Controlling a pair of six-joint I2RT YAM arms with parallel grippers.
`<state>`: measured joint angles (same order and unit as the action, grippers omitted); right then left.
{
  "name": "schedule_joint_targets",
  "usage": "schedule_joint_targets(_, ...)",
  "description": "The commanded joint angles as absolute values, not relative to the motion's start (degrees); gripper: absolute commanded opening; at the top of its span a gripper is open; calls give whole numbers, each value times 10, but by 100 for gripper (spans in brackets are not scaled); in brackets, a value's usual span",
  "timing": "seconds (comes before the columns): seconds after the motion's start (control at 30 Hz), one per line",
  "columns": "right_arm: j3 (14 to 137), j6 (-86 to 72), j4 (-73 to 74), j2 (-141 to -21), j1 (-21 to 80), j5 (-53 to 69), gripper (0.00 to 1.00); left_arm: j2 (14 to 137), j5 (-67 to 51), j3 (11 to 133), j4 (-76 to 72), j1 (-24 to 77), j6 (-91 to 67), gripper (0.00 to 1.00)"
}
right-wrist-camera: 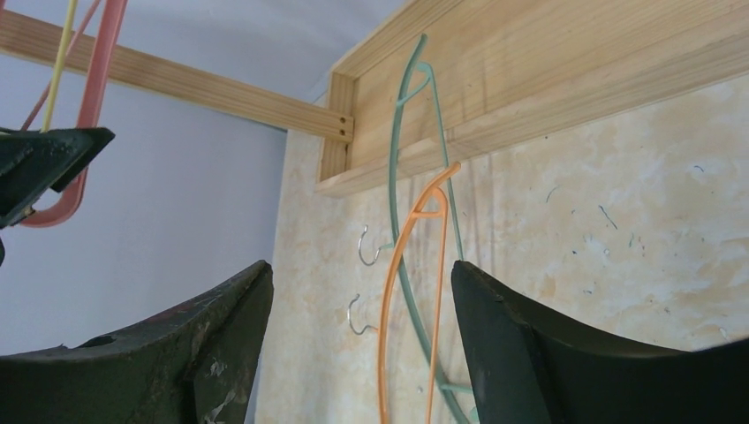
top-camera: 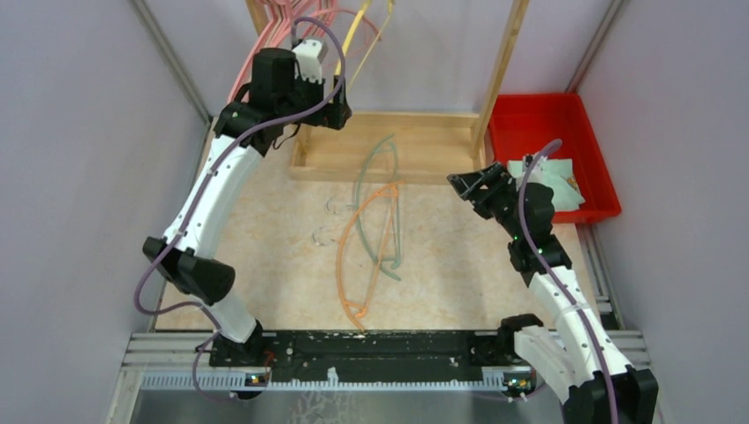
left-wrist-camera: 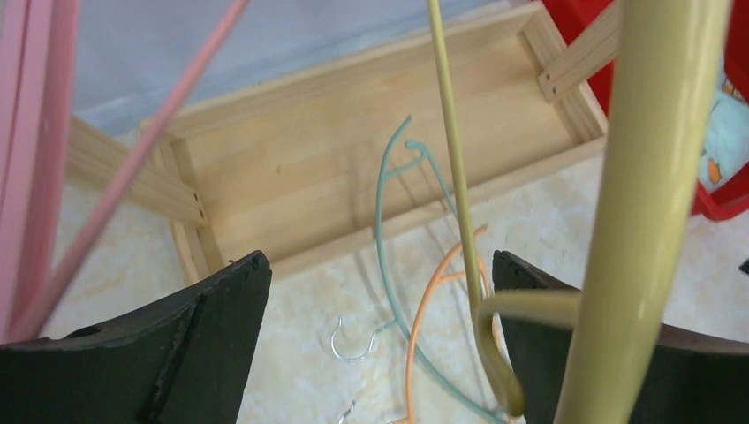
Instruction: Organize the hangers
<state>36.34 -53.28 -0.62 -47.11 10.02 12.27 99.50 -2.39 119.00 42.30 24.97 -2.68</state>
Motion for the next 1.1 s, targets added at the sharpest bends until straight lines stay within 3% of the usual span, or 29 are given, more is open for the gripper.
schedule_joint_targets(0.0, 364, -507, -27, -480, 96, 143, 74, 906, -34, 1100, 372, 248, -23, 100)
schedule_joint_targets(0.37, 333, -474, -80, -564, 106, 227, 71, 786, -80, 902, 335, 265, -37, 99)
schedule_joint_targets(0.57, 373, -424, -89, -653, 184, 221, 68, 762, -86, 838, 327, 289, -46, 97)
schedule_joint_targets(0.8, 417, -424, -169, -782, 213, 279, 54, 737, -56, 773, 324, 356, -68, 94)
schedule_joint_targets(1.07, 469, -422, -194, -891, 235, 302, 50, 689, -45, 655, 291, 384, -104, 93)
